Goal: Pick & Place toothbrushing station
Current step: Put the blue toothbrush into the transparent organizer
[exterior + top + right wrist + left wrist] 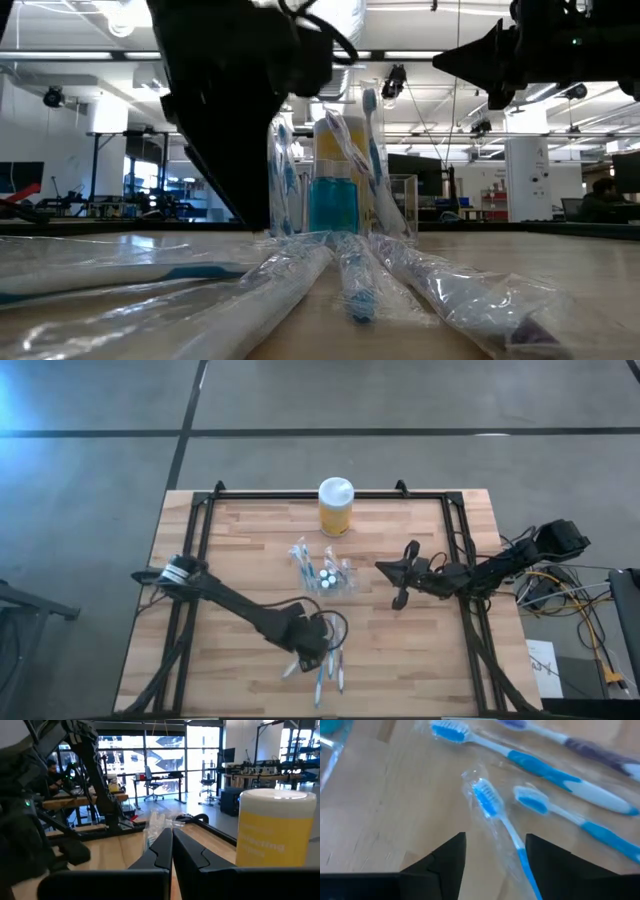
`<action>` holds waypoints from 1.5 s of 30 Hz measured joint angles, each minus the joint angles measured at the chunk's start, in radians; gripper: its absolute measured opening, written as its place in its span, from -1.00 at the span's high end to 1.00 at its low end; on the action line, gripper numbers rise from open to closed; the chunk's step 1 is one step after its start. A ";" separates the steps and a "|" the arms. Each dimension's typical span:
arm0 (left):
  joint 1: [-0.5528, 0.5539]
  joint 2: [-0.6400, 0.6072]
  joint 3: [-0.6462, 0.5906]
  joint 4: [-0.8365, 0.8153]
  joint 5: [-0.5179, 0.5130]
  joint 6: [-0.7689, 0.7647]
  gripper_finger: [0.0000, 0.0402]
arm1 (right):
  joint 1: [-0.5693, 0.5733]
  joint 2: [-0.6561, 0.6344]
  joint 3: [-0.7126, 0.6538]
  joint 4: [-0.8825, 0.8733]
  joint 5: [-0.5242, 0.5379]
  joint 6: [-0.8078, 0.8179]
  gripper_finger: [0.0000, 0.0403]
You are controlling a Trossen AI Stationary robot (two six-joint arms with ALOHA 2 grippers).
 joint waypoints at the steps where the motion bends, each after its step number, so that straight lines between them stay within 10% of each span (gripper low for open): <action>1: 0.004 0.017 0.013 -0.013 0.004 -0.001 -0.04 | 0.001 0.000 0.000 0.000 0.000 0.009 0.96; 21: 0.021 0.109 0.032 -0.012 0.072 0.063 -0.02 | 0.001 0.000 -0.001 -0.044 -0.001 0.085 0.96; 33: 0.011 0.075 0.026 -0.065 0.077 0.153 0.91 | 0.001 0.000 -0.001 -0.044 -0.001 0.078 0.96; 45: -0.046 -0.080 0.016 -0.236 -0.110 0.226 0.98 | 0.001 0.000 -0.001 -0.049 -0.001 0.073 0.96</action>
